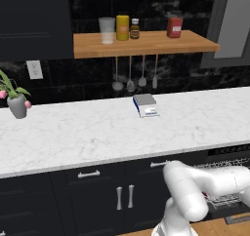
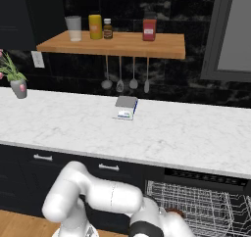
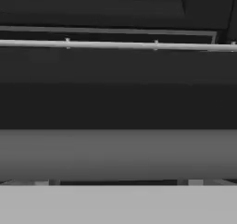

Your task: Pick up the cup and bowl from the counter, place them in the dishwasher, and close the dishwasher door.

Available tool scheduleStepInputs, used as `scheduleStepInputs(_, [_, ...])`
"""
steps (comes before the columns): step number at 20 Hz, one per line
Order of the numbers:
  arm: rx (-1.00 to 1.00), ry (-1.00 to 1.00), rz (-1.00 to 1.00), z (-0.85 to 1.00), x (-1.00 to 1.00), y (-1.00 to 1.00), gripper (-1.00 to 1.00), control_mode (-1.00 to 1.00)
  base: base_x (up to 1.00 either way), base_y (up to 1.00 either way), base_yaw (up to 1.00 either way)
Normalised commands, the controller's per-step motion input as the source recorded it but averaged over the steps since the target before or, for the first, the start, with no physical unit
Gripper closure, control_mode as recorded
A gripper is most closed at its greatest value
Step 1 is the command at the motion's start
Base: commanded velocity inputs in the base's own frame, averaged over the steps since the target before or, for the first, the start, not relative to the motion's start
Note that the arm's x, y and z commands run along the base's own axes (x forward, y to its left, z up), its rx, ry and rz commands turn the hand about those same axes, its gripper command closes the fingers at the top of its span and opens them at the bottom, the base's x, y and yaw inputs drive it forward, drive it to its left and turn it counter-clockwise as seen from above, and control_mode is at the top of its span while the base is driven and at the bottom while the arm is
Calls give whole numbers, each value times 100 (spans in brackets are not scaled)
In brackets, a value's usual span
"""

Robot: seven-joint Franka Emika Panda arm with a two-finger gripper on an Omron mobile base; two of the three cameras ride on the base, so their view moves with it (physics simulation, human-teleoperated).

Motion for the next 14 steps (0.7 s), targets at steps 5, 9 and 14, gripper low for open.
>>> scheduleStepInputs(5, [13, -23, 37, 28, 100, 19, -100, -100, 0, 0, 0])
scheduleStepInputs(9, [16, -25, 26, 26, 100, 5, -100, -100, 0, 0, 0])
scheduleStepInputs(14, [20, -26, 18, 8, 100, 0, -100, -100, 0, 0, 0])
